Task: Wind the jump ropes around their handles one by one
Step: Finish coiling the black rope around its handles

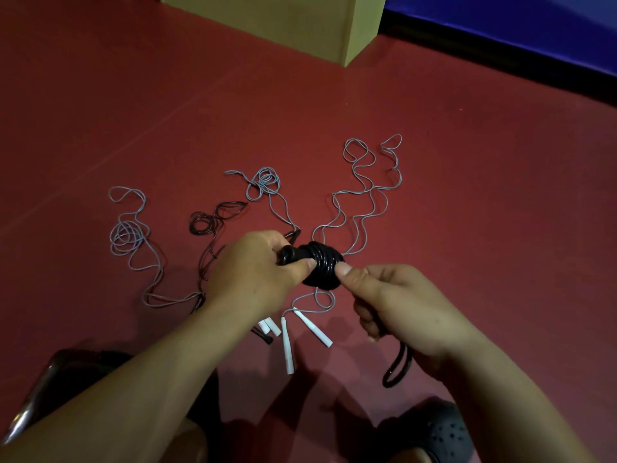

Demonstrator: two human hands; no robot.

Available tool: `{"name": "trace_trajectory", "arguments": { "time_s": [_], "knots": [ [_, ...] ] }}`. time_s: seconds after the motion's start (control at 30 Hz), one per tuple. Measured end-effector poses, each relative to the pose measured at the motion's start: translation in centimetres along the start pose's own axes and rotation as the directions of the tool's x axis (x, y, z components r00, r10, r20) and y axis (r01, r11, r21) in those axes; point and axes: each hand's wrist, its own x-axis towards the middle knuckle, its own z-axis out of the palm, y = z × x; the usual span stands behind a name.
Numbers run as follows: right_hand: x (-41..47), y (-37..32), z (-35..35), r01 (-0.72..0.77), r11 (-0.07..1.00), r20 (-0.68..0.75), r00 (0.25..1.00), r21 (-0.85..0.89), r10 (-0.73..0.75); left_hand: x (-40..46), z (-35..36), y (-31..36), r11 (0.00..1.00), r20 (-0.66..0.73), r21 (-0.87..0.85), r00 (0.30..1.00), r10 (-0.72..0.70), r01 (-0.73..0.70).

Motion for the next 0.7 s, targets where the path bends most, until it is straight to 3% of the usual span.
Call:
{"name": "trace_trajectory", "arguments": {
  "time_s": [0.23,0.43,0.57,0.7],
  "knots": [
    [0.1,-0.4,-0.1,0.060,0.994,-0.062,0.997,0.090,-0.054,-0.7,0.2,0.3,0.987,0.169,0.064,0.976,0.135,-0.147],
    [0.4,-0.2,-0.5,0.093,0.989,-0.138,0.987,0.119,-0.076,-1.3,0.8,0.8,0.975,0.246,0.003,0.946,0.213,-0.221],
    [0.4,0.1,-0.9,0.124,0.992,-0.170,0.978,0.022,-0.119,-1.5,0.6,1.0,0.976,0.282,0.003,0.936,0.210,-0.219],
    [0.5,0.4,-1.1,0.201,0.949,-0.237,0.936,-0.244,-0.259,-1.6,0.6,0.9,0.974,0.379,-0.032,0.899,0.218,-0.223]
  ]
}}
